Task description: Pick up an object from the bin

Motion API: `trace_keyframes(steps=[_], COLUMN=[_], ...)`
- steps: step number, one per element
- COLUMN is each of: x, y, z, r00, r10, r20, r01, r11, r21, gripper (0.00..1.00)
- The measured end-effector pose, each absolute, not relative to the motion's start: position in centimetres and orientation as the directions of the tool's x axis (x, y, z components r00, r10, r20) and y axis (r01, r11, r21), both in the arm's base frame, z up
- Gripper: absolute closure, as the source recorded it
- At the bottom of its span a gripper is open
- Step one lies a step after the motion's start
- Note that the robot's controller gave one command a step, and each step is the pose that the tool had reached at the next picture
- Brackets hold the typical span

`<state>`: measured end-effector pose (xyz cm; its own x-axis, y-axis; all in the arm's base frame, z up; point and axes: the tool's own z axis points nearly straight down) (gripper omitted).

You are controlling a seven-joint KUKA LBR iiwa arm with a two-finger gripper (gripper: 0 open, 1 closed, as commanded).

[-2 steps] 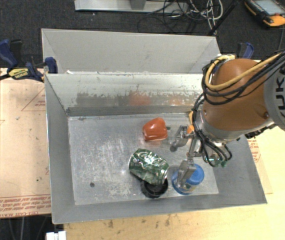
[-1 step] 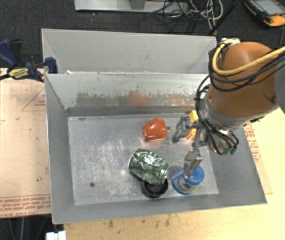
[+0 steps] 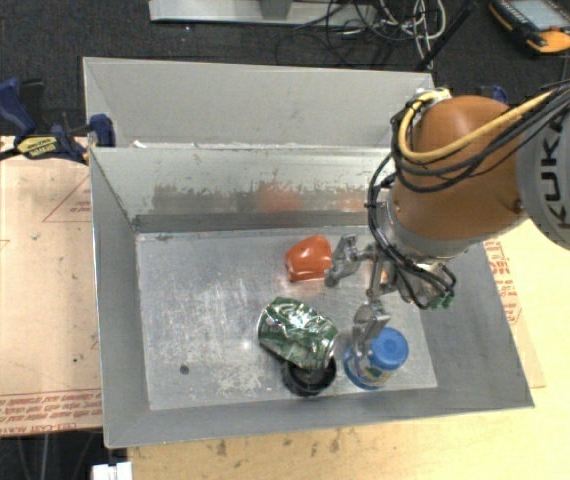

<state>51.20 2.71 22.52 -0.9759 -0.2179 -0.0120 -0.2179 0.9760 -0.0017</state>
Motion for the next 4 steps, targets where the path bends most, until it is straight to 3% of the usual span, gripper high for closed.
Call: trace_keyframes(steps=[1,4], x=[53.40,53.11], y=[3.10,3.13], z=[11.46,11.63], r00=[-0.959,-0.959], r10=[-0.284,-0.283], r20=[0.026,0.014], r01=[-0.284,-0.283], r11=[0.959,0.959], r21=[-0.006,-0.005], gripper=[1.00,1.00])
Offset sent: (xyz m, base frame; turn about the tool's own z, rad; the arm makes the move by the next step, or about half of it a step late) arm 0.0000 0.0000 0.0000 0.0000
